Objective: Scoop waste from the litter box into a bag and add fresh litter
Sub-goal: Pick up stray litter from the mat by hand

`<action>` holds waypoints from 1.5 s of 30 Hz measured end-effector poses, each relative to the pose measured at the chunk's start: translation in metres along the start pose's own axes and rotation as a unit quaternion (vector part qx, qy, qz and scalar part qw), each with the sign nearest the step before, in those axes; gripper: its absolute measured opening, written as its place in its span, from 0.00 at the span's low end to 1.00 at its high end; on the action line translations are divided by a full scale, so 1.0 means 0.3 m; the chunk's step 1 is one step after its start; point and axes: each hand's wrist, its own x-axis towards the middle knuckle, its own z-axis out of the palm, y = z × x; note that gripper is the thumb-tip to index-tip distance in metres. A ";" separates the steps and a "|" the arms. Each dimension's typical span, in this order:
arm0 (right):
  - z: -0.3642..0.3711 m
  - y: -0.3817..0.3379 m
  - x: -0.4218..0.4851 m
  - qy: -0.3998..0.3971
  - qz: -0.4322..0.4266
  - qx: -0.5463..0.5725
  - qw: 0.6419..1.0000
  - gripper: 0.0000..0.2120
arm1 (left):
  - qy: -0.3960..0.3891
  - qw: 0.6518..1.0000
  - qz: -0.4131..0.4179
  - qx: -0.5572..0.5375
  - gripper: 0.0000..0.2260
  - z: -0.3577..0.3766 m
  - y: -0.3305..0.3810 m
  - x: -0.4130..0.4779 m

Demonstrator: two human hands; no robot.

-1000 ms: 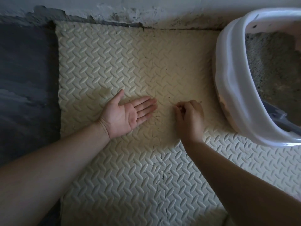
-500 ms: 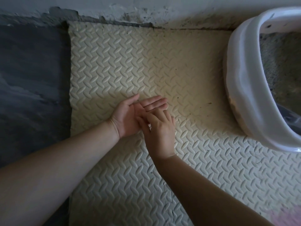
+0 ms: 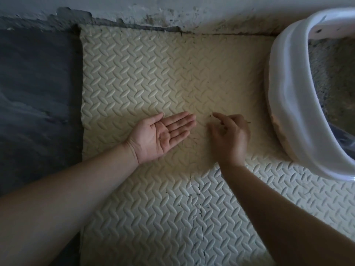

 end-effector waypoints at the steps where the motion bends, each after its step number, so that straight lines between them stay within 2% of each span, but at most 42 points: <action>1: 0.003 0.000 0.025 -0.006 0.015 0.006 1.000 0.14 | -0.006 1.000 -0.006 -0.009 0.25 0.000 0.003 0.000; 6: 0.026 -0.007 0.084 -0.005 0.074 0.043 0.996 0.11 | -0.007 1.000 -0.006 -0.018 0.24 -0.008 0.004 0.003; 10: 0.031 -0.004 0.074 0.009 0.068 0.037 0.997 0.05 | -0.017 0.999 -0.012 -0.026 0.25 -0.006 0.006 -0.001; 15: 0.028 0.000 0.072 -0.010 -0.002 -0.020 1.000 0.06 | 0.012 1.000 0.014 0.002 0.25 0.010 0.003 -0.007; 18: 0.010 -0.048 0.060 0.012 -0.033 0.025 0.999 0.05 | 0.045 0.998 0.035 0.014 0.25 0.028 -0.005 0.000; 22: 0.009 -0.158 -0.049 -0.042 -0.205 0.044 0.977 0.04 | 0.045 0.998 0.031 -0.016 0.23 0.027 -0.001 0.009; 24: 0.039 -0.175 -0.100 -0.068 -0.238 0.037 0.968 0.05 | 0.037 0.999 0.015 -0.011 0.24 0.021 0.002 0.007; 27: 0.071 -0.174 -0.133 -0.061 -0.211 0.035 0.975 0.05 | 0.044 0.999 0.013 0.025 0.24 0.008 -0.003 0.006; 35: 0.060 -0.193 -0.151 -0.042 -0.212 0.043 0.975 0.07 | 0.006 1.000 -0.006 0.007 0.24 -0.017 0.004 0.008; 37: 0.041 -0.183 -0.131 -0.015 -0.164 0.094 0.982 0.09 | 0.015 1.000 -0.003 0.002 0.23 0.001 0.004 0.005; 41: 0.012 -0.127 0.001 0.041 0.011 0.149 0.988 0.10 | 0.069 0.997 0.038 0.027 0.24 0.018 -0.002 0.001; 43: 0.014 -0.092 0.112 0.030 0.050 0.130 0.990 0.12 | 0.050 0.998 0.035 0.010 0.25 0.020 0.005 -0.007; 45: 0.019 -0.080 0.217 0.006 0.048 0.110 0.993 0.13 | 0.019 0.999 0.021 -0.018 0.25 0.020 0.019 -0.017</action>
